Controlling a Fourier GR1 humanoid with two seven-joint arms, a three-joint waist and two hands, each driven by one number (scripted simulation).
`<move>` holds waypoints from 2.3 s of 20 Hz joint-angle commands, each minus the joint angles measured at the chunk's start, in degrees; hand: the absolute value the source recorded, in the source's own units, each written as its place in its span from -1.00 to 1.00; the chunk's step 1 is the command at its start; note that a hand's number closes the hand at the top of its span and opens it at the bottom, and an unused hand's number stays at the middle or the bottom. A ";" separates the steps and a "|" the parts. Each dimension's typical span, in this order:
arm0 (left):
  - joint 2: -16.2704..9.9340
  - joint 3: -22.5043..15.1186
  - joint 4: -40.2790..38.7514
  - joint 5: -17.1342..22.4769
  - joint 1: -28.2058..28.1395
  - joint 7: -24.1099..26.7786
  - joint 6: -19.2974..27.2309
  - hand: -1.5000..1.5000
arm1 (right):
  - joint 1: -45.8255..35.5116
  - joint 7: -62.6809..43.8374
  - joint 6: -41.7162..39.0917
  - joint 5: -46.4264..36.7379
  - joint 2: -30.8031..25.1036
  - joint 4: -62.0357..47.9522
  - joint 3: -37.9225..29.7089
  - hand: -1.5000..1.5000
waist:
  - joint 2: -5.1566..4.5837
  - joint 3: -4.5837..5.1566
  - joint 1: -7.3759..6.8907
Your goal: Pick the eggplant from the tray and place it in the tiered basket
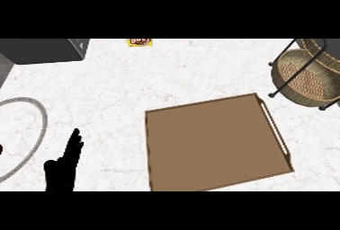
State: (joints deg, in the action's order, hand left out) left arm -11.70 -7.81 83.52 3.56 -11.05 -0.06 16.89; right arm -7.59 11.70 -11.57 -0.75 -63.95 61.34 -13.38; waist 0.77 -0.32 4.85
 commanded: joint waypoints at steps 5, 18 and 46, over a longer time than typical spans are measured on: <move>0.30 -0.69 -1.05 -0.51 4.47 -1.70 -1.22 0.00 | 7.56 14.11 -9.03 6.14 -12.54 -9.51 -18.18 1.00 | -0.52 0.32 -3.13; 1.05 -1.39 -2.31 -1.92 5.61 -1.42 -3.15 0.00 | -13.86 -0.60 -8.69 1.28 -13.46 -13.84 -9.85 1.00 | -1.09 0.33 -6.54; 3.21 -2.06 -4.17 -3.30 6.73 0.07 -2.15 0.00 | -42.54 5.32 4.60 -18.62 10.69 -42.90 3.22 1.00 | -1.71 0.19 -7.32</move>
State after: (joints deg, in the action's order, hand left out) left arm -9.94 -10.07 81.47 0.52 -5.03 -1.94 14.28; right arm -48.85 16.06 -7.64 -20.60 -56.04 23.92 -8.06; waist -0.42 0.01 -2.34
